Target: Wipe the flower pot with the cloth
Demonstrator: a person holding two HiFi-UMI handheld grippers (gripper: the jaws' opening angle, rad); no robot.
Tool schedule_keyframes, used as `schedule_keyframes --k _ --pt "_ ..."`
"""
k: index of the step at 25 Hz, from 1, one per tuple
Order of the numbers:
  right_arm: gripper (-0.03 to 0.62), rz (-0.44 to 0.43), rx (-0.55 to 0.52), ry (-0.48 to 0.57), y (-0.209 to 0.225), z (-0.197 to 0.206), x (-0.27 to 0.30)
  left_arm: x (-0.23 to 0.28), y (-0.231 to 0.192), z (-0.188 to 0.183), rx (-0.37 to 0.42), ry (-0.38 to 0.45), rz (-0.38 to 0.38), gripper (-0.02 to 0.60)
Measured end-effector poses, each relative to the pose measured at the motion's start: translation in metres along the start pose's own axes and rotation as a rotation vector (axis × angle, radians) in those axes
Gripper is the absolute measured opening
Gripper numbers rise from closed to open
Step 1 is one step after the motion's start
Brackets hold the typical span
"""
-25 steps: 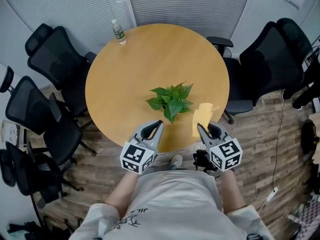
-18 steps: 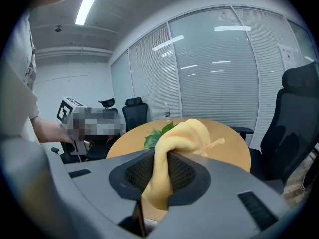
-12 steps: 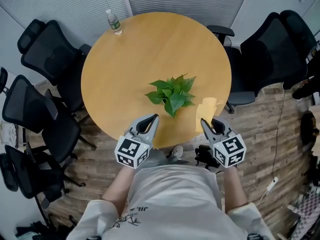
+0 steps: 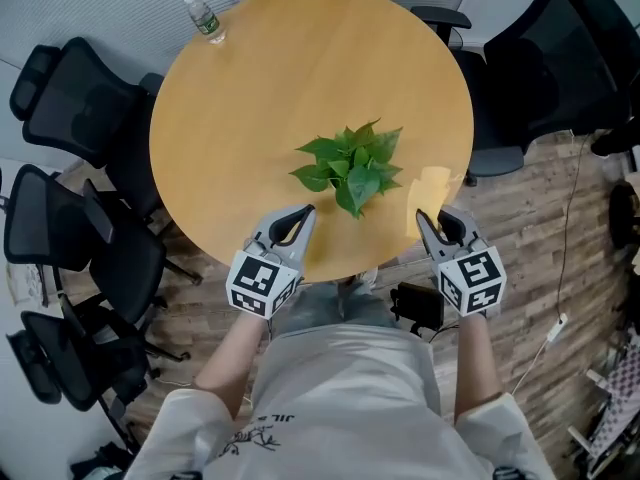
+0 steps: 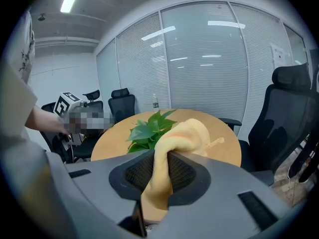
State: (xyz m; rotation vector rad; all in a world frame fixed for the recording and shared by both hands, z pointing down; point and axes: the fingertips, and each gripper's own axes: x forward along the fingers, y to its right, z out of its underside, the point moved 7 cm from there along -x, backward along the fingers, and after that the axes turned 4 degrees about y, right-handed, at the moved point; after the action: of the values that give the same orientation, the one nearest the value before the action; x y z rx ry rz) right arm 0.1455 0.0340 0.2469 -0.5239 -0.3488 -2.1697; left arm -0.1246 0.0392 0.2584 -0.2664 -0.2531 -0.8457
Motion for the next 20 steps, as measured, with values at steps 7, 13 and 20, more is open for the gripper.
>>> schedule_keyframes --k 7,13,20 --pt "0.063 0.019 -0.058 -0.064 0.006 0.019 0.028 0.025 -0.018 0.029 -0.030 -0.033 0.020 0.011" --pt "0.063 0.002 -0.099 -0.109 0.008 0.035 0.052 0.042 -0.029 0.051 -0.016 -0.039 0.031 0.012" --pt "0.063 -0.008 -0.113 -0.129 0.023 0.051 0.074 0.062 -0.037 0.078 0.009 -0.052 0.113 0.126"
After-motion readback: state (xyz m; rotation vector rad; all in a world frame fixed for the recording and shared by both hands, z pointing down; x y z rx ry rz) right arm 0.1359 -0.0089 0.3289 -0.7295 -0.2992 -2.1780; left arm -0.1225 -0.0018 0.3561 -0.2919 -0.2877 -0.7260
